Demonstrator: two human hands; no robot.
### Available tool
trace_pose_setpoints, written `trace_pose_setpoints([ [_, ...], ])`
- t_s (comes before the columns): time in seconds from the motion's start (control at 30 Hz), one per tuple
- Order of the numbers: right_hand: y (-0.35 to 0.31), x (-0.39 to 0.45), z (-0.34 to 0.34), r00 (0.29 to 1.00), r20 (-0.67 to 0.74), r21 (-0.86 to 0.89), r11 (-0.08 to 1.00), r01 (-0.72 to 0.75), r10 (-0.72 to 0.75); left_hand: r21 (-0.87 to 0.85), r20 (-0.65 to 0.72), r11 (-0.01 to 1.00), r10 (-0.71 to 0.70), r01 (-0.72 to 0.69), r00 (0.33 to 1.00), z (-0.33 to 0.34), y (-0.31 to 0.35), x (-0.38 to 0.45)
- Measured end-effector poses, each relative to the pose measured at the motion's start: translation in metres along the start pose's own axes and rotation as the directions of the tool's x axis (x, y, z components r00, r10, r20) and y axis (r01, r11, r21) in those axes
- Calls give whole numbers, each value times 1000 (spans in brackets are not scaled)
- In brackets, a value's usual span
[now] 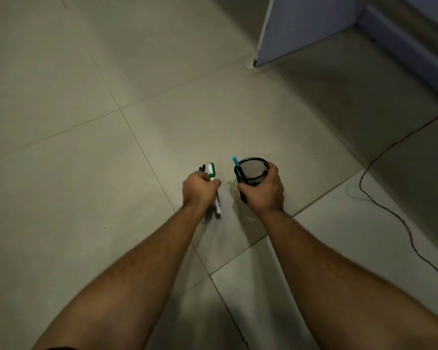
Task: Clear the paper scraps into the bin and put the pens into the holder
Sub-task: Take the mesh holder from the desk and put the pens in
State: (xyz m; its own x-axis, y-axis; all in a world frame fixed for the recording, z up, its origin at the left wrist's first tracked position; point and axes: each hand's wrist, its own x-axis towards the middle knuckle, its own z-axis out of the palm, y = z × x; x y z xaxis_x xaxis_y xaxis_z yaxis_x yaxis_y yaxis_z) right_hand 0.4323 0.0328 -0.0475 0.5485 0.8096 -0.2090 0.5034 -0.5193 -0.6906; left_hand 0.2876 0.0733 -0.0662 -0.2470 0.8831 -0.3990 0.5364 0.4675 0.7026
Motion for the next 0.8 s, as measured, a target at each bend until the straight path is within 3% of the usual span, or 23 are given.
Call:
trace_pose_setpoints([
  [0.13, -3, -1, 1, 998, -21, -10, 999, -54, 53, -454, -124, 890, -15, -43, 992, -22, 22, 5],
  [0.23, -5, 1, 1, 996, -24, -1, 996, -84, 84, -676, -33, 734, 57, -65, 998, -30, 43, 4],
  [0.3, -9, 2, 2, 998, -20, -8, 999, -52, 52, -704, 59, 708, 123, -46, 991, -26, 52, 1],
  [0.4, -16, 4, 4, 1000, -18, 30, 1000, 7, -7, -587, 129, 806, 179, -70, 975, -12, 53, -2],
  [0.5, -18, 4, 5, 1000, 8, 127, 992, -17, 16, -328, 173, 928, 242, -175, 955, -3, 44, -3],
  [0.57, -16, 4, 3, 999, 21, 180, 983, -40, 37, -292, 186, 937, 250, -189, 950, -8, 38, -2],
  [0.67, -11, 2, -1, 999, 40, 194, 980, -35, 28, -256, 87, 958, 157, -130, 984, -18, 10, 0],
  [0.73, -9, 1, -2, 999, 49, 206, 978, -26, 16, 11, 65, 992, 123, -124, 990, -19, -14, -3],
  [0.8, -10, -3, -1, 997, 70, 209, 978, -24, 9, 231, 109, 961, 128, -150, 986, -16, -31, -7],
])
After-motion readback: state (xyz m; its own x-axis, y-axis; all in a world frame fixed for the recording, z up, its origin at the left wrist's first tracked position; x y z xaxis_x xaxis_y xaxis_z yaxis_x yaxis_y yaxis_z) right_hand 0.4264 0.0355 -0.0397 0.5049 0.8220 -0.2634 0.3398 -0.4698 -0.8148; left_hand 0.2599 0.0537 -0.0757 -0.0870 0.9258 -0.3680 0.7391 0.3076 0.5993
